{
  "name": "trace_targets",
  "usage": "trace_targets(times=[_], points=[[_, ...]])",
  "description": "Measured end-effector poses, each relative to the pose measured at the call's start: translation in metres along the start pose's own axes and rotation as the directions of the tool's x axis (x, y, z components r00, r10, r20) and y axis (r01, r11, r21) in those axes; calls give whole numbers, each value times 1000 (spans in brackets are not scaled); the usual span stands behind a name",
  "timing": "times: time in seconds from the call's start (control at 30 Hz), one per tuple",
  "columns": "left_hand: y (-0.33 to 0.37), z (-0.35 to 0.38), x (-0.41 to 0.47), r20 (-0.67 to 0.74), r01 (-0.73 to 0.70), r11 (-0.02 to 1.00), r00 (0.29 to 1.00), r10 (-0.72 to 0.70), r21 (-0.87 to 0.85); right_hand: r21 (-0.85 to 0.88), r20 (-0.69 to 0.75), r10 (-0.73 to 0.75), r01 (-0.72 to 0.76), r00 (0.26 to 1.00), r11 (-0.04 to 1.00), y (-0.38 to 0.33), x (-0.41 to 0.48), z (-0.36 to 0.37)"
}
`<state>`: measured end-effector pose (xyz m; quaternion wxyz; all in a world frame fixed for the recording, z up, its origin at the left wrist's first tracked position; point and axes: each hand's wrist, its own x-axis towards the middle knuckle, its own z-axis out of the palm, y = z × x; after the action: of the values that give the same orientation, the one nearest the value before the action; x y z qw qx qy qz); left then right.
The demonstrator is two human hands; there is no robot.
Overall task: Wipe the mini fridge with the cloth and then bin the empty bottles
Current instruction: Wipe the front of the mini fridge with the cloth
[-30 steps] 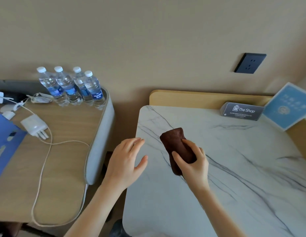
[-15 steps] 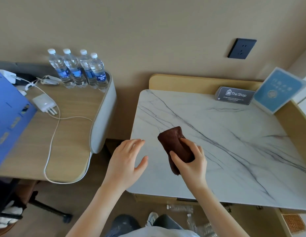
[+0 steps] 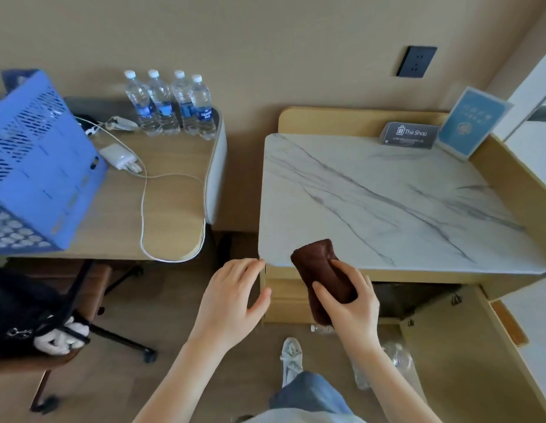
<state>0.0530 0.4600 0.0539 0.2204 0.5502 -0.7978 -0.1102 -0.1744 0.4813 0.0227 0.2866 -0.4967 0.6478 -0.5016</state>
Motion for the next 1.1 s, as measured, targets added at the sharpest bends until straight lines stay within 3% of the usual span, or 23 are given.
trace_targets(times=[0.23, 0.5, 0.87, 1.1], points=[[6, -20, -97, 45, -12, 999, 999, 13, -31, -2, -37, 60, -60, 998, 998, -9, -109, -9], [40, -24, -127, 26, -109, 994, 994, 110, -27, 28, -162, 68, -64, 985, 998, -11, -158, -59], [170, 54, -153, 125, -243, 967, 960, 250, -72, 6, -338, 111, -116, 935, 993, 46, -222, -211], [270, 102, -189, 130, -212, 969, 965, 228, -125, -6, -346, 158, -171, 925, 985, 87, -251, -317]])
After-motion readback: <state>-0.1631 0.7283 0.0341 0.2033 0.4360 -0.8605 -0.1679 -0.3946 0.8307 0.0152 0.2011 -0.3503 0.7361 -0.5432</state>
